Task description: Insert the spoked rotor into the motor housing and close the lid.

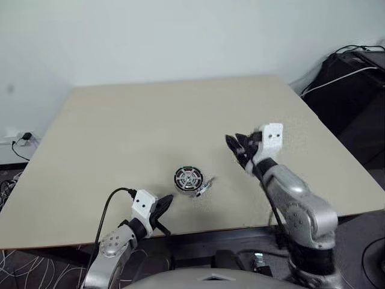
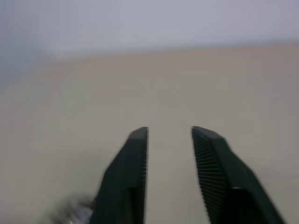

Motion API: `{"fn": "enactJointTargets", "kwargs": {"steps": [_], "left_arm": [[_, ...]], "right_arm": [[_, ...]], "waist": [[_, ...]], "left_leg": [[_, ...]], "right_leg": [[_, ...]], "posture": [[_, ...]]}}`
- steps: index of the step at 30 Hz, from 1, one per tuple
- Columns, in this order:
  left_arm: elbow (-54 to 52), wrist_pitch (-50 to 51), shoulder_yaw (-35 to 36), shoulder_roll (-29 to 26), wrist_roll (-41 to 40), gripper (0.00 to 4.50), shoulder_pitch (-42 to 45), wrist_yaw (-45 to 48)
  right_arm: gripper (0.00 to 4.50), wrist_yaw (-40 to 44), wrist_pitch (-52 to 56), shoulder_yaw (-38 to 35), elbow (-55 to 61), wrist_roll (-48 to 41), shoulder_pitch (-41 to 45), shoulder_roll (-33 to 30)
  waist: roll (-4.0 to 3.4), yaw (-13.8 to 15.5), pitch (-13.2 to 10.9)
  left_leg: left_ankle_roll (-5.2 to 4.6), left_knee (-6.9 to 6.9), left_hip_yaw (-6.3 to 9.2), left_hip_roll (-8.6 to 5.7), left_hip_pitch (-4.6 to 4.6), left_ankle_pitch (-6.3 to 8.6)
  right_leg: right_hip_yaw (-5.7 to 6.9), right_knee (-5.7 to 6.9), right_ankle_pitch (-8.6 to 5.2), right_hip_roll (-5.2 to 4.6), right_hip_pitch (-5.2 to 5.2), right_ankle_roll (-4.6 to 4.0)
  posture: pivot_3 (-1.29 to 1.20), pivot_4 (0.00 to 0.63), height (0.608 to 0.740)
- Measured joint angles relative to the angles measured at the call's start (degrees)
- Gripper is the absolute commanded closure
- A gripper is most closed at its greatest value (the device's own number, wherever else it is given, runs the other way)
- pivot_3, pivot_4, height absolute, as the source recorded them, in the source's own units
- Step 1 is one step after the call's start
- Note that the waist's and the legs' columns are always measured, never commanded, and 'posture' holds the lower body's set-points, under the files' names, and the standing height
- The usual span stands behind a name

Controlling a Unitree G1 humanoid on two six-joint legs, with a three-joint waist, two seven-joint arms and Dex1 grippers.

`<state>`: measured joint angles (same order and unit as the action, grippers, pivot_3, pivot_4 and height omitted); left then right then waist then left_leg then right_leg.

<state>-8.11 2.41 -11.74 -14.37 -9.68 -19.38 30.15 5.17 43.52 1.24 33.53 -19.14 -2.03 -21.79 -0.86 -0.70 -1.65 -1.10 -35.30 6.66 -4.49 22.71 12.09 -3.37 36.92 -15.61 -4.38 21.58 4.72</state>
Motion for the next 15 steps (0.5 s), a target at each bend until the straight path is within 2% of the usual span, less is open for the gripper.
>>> {"fn": "enactJointTargets", "kwargs": {"steps": [2,5,8,11,15], "left_arm": [[-0.01,0.03,0.04,-0.55,-0.01,4.5,0.01,0.14],[-0.01,0.07,-0.02,-0.73,-0.03,4.5,0.23,0.52],[-0.02,0.08,0.01,-1.07,-0.09,4.5,0.36,1.08],[-0.02,0.15,0.01,-1.37,-0.11,4.5,0.34,1.2],[-0.02,0.65,-0.02,-1.4,-0.11,4.5,0.31,1.2]], "right_arm": [[4.47,0.9,-2.09,2.81,-1.4,5.37,-5.1,-5.44],[4.49,5.3,-2.1,4.94,-2.02,8.07,-10.27,-11.37],[4.49,15.09,-2.09,7.69,0.54,6.08,-14.88,-18.64],[4.49,23.43,-3.16,7.9,4.44,-0.36,-16.86,-18.43],[4.49,23.82,-6.18,6.61,5.32,-3.06,-15.3,-12.35]], "waist": [[-0.01,0.14,-0.02],[0.18,0.04,-0.19],[0.33,0.05,-0.31],[0.61,-0.03,-0.5],[0.78,0.08,-0.62]], "left_leg": [[-0.01,-0.03,-0.06,-0.01,0.0,0.0],[-0.06,-0.24,-0.06,0.03,-0.04,0.04],[-0.11,-0.41,-0.04,0.04,-0.07,0.08],[-0.1,-0.42,0.05,0.14,-0.07,0.09],[-0.1,-0.43,0.04,0.12,-0.04,0.09]], "right_leg": [[-0.04,0.01,-0.02,-0.02,-0.01,0.02],[-0.05,0.03,-0.02,-0.01,-0.15,0.05],[-0.03,0.02,-0.01,-0.25,-0.32,0.08],[0.01,0.03,-0.02,-0.26,-0.35,0.08],[0.02,0.0,-0.01,-0.34,-0.36,0.09]], "posture": [[0.0,0.0,0.74],[0.0,0.0,0.74],[0.0,0.0,0.74],[0.0,0.0,0.74],[0.0,0.0,0.74]]}}
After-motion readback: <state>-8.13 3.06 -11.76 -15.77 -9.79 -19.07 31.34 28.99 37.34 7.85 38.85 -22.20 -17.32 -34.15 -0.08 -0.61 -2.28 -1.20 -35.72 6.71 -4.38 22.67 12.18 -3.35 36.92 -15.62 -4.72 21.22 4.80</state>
